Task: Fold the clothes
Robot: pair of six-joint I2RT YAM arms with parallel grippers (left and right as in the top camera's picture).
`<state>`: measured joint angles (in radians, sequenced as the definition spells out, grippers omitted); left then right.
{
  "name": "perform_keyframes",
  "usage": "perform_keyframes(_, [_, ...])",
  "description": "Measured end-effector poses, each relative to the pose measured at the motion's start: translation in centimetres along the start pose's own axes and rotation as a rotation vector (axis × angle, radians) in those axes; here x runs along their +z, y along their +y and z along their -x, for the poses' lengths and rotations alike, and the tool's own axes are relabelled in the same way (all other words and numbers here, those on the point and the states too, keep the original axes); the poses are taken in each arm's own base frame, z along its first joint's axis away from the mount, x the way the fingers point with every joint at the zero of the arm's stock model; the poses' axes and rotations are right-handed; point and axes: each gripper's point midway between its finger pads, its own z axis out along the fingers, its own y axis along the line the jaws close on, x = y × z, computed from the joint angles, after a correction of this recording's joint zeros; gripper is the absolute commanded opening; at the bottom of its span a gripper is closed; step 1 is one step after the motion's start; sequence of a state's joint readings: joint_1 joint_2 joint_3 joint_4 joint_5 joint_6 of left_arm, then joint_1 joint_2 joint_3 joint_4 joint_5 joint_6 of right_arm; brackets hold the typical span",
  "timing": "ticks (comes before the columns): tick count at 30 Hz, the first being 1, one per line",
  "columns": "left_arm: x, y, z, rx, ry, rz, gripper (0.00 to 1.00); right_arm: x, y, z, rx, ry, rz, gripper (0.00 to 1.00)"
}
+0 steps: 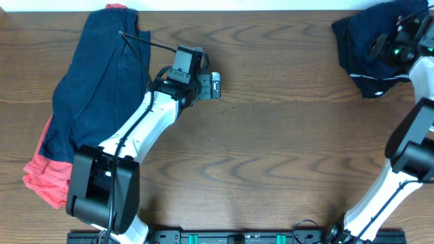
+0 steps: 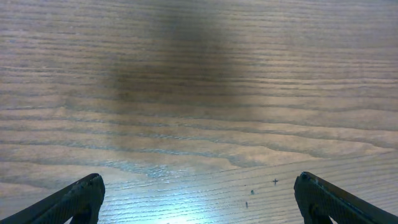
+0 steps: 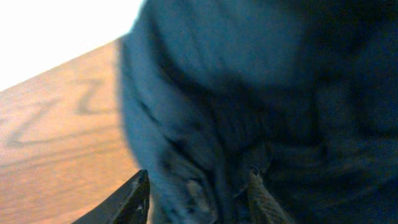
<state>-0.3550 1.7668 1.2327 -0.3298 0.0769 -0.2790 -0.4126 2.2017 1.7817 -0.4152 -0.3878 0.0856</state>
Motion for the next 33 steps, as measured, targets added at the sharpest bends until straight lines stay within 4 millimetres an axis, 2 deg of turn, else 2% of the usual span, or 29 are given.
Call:
perform_keyframes(4, [0.0,0.1,0.0,0.0,-0.001,0.006,0.99,-4.0,2.2,5.0,-0.087,-0.15,0.01,0.55])
perform_keyframes(5, [0.0,0.1,0.0,0.0,-0.001,0.006,0.99,-5.0,2.6,6.6,-0.112,-0.201,0.003,0.59])
perform_keyframes(8, [0.0,0.1,0.0,0.0,-0.001,0.006,0.99,-6.9,2.9,10.3,-0.164,-0.339,-0.042,0.82])
perform_keyframes(10, [0.0,0.1,0.0,0.0,-0.001,0.006,0.99,-7.2,2.3,12.1,-0.19,-0.418,-0.099,0.96])
perform_keyframes(11, [0.0,0.1,0.0,0.0,0.0,0.007,0.99,-7.2,2.0,12.8,-0.191,-0.452,-0.124,0.99])
perform_keyframes(14, [0.0,0.1,0.0,0.0,0.001,0.008,0.99,-6.2,0.6,14.3,-0.203,-0.545,-0.205,0.99])
perform_keyframes(17, [0.0,0.2,0.0,0.0,0.0,0.009,0.99,-3.7,-1.0,14.1,-0.197,-0.58,-0.254,0.99])
perform_keyframes(20, [0.0,0.2,0.0,0.0,0.0,0.009,0.99,-0.6,-2.7,12.4,-0.166,-0.552,-0.274,0.99])
perform_keyframes(25, [0.0,0.2,-0.1,0.0,0.001,0.01,0.99,5.7,-6.1,7.0,-0.048,-0.442,-0.287,0.99])
perform_keyframes(27, [0.0,0.2,-0.1,0.0,0.002,0.01,0.99,7.7,-7.1,4.9,-0.017,-0.399,-0.293,0.99])
perform_keyframes(29, [0.0,0.2,-0.2,0.0,0.006,0.012,0.99,8.7,-7.6,3.8,0.003,-0.373,-0.294,0.99])
perform_keyframes(33, [0.0,0.3,-0.4,-0.001,0.015,0.015,0.99,8.9,-7.7,3.6,0.005,-0.345,-0.299,0.99])
